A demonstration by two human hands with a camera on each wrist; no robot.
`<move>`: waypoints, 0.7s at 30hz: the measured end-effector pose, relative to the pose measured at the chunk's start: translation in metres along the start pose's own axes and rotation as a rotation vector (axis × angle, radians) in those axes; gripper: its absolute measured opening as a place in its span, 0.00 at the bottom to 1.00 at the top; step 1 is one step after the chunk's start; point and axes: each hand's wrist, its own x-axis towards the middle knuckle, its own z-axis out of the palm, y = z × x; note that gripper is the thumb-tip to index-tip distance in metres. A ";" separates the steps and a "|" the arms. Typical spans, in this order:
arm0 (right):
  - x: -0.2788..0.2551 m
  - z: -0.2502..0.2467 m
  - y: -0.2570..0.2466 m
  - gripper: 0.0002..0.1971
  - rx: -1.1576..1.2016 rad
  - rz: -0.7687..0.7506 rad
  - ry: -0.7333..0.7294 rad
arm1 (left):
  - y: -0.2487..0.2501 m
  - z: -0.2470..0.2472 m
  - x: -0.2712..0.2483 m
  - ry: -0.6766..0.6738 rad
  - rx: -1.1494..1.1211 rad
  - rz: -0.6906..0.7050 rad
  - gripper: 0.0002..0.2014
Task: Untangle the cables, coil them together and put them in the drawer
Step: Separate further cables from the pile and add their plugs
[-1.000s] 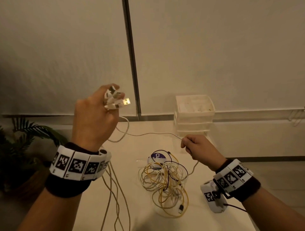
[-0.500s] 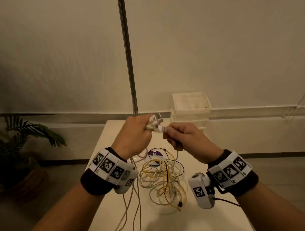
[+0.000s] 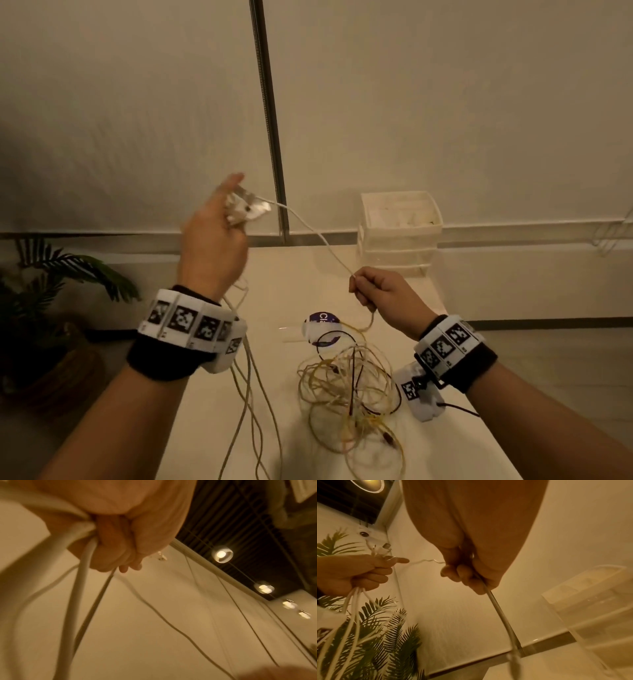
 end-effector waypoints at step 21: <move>-0.158 -0.019 -0.044 0.13 0.358 0.179 -0.150 | 0.006 0.028 -0.069 -0.473 -0.290 0.443 0.11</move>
